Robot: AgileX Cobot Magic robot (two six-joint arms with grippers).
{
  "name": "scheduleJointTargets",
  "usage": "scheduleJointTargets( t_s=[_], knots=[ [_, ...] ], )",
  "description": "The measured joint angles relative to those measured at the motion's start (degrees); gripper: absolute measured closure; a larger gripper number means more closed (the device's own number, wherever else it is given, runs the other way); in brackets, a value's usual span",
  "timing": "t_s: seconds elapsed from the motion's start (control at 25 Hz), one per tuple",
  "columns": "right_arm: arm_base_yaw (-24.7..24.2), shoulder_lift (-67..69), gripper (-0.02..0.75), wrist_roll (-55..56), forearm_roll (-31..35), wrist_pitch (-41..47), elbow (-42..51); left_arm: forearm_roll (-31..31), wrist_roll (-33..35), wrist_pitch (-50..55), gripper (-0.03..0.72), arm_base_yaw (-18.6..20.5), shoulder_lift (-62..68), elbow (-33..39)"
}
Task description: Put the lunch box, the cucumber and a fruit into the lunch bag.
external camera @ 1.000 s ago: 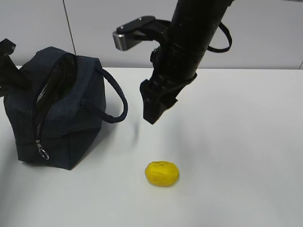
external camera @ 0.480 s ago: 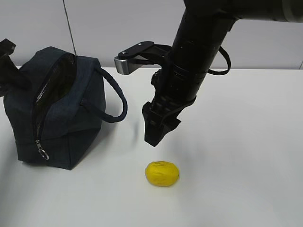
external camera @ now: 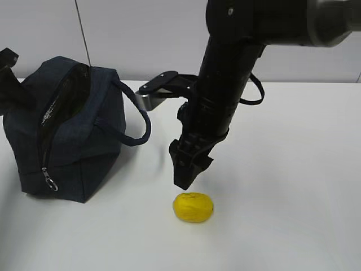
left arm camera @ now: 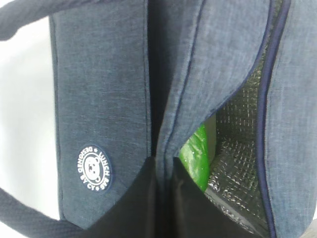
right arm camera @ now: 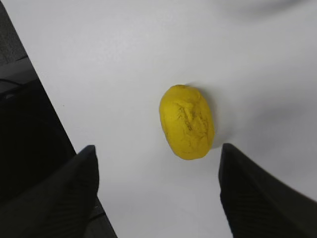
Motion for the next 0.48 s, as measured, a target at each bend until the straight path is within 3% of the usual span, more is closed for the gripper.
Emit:
scheduleJointTargets(
  t_s=[0.48],
  knots=[
    [0.0,7.68,0.171,-1.39,-1.68,-0.4,0.0,0.93,0.1,-1.05,0.694,0.0,0.0,0.0]
  ],
)
